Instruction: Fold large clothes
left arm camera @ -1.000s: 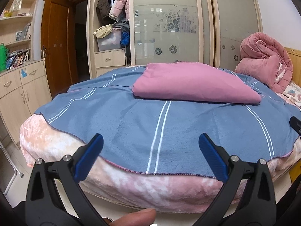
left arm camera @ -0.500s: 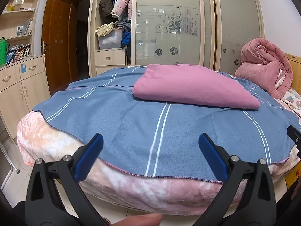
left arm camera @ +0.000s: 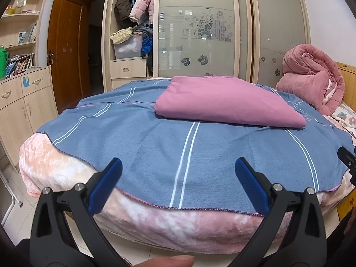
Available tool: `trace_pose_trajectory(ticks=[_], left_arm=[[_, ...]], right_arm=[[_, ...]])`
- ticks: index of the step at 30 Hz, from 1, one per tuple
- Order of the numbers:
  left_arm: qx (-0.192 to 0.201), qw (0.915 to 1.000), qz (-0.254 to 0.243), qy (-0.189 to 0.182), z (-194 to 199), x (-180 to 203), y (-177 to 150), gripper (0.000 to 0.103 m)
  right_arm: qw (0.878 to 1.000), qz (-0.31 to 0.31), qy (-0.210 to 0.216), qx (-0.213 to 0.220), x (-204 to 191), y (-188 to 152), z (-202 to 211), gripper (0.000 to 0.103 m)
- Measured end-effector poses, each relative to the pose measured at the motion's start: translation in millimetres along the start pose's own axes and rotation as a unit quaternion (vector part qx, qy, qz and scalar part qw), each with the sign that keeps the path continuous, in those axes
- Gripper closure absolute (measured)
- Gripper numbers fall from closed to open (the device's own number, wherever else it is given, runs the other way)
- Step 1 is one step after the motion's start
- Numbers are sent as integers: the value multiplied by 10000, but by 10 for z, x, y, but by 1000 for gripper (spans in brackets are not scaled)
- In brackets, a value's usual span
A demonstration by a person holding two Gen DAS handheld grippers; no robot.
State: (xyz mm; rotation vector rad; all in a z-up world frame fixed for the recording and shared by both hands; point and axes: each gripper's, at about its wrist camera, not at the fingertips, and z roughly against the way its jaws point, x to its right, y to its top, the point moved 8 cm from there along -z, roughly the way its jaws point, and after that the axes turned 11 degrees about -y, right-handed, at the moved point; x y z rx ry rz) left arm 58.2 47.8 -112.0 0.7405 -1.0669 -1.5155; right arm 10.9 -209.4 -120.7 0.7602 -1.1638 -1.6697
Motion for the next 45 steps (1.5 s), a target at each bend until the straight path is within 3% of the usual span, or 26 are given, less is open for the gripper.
trace_pose_trajectory(ticks=[45], left_arm=[[-7,10000,-27,-77,36,47,32,2]], right_arm=[[10000,19,-24,11,37,17,8,1]])
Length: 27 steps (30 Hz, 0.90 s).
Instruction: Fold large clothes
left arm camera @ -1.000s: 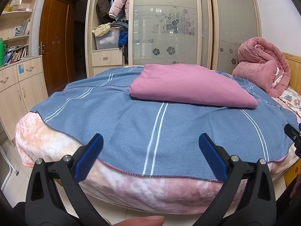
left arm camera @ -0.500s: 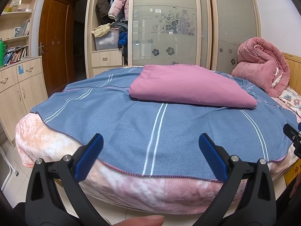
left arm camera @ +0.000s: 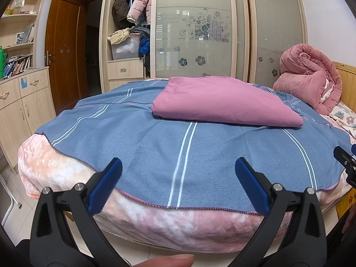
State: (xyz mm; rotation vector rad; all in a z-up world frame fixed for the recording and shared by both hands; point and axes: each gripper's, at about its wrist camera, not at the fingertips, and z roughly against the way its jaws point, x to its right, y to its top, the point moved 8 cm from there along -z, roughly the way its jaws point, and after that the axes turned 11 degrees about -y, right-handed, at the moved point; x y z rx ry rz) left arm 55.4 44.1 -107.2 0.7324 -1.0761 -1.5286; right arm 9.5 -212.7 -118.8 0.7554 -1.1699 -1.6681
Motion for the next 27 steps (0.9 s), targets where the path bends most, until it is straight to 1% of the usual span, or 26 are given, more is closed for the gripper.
trace_pose_trajectory(ticks=[27], left_arm=[[4,10000,-27,-83,13,2,-3,2]], right_arm=[[10000,35,16,-25,-24,-12,-20,1]])
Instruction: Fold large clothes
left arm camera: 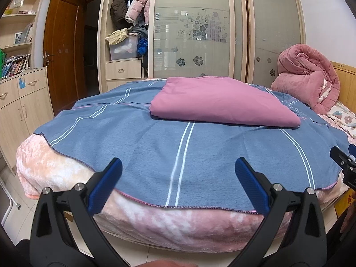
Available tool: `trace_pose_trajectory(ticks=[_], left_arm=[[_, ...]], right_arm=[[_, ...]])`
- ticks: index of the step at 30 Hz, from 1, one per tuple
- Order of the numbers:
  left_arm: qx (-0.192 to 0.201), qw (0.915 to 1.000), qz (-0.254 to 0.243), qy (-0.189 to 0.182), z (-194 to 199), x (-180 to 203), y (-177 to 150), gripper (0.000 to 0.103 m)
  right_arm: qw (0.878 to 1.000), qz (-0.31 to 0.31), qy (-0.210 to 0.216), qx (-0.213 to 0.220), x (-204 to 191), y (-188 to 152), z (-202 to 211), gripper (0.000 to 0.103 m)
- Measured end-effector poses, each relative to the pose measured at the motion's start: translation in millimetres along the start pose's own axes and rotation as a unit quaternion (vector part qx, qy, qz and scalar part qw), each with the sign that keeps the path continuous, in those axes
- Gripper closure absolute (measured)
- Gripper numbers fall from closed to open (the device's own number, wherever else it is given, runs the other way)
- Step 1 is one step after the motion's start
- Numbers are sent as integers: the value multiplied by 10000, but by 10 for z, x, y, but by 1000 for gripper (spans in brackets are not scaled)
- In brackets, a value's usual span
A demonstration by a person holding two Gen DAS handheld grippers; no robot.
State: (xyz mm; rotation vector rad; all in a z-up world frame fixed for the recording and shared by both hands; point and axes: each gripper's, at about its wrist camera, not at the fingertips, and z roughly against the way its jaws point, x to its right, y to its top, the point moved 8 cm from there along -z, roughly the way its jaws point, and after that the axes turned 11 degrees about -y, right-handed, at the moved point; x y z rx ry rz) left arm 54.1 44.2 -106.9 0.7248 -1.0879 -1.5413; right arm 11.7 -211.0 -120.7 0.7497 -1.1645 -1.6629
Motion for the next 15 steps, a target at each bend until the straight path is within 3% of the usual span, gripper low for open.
trace_pose_trajectory(ticks=[15], left_arm=[[-32,9999,7,-106,-23,1,-21,2]], right_arm=[[10000,13,8,-24,-26,-10,-22,1]])
